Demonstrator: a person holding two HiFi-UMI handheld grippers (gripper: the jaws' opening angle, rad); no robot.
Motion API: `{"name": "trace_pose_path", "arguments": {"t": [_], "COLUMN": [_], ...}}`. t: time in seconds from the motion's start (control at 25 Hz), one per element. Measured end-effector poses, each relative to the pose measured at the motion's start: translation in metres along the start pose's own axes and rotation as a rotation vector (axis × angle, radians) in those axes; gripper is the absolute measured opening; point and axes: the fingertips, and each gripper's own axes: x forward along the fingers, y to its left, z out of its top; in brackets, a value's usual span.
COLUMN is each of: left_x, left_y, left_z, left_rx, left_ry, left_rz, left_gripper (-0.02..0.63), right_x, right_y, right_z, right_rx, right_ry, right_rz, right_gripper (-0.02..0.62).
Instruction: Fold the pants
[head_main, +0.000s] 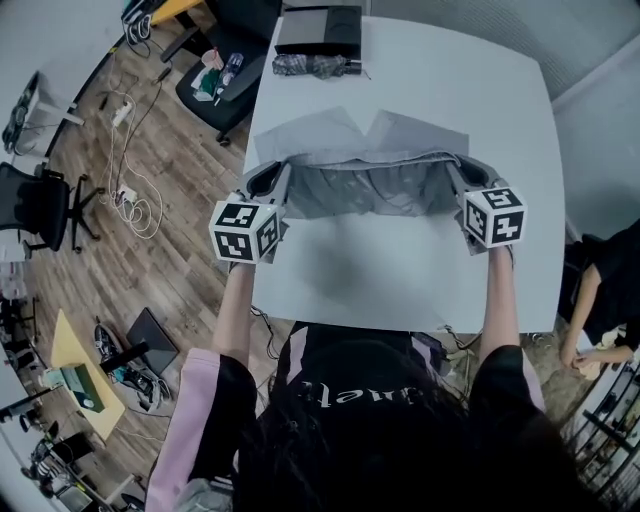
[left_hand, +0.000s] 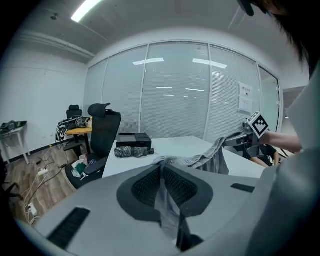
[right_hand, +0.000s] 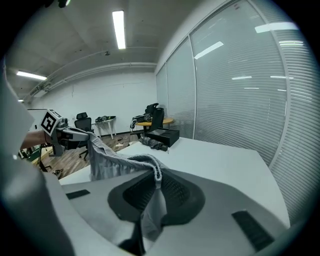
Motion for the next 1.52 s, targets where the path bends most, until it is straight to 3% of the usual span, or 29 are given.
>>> {"name": "trace_pose_path", "arguments": {"t": [0.32, 0.64, 1.0, 1.32, 1.44, 1.52], "left_x": [0.064, 0.124, 0.149, 0.150, 0.146, 0.139], "left_y": [0.044, 0.069, 0.075, 0.072, 0.070, 0.072], "left_z": [-0.011, -0.061, -0.109, -0.138, -0.134, -0.126], "left_rx": [-0.012, -0.014, -0.011, 0.008, 0.037, 0.022], "left_ry": [0.089, 0.253, 0.380, 0.453, 0.444, 0.420], "left_rz": [-0.006, -0.015, -0.029, -0.018, -0.003, 0.007], "left_gripper": [0.046, 0.046, 0.046, 0.048, 0.075, 0.087], "right_x": [0.077, 0.139, 0.166, 0.166, 0.159, 0.150], "right_y": [-0.024, -0.039, -0.041, -0.038, -0.033, -0.031], "right_z": [-0.002, -0.052, -0.108, -0.112, -0.107, -0.099], "right_rx": [-0.015, -0.014, 0.053, 0.088, 0.097, 0.083], "right_ry": [0.110, 0.253, 0.365, 0.362, 0.349, 0.323], "right_rz": [0.006, 0.008, 0.026, 0.032, 0.071, 0.074], "right_gripper": [0.046, 0.046, 0.046, 0.049, 0.144, 0.155]}}
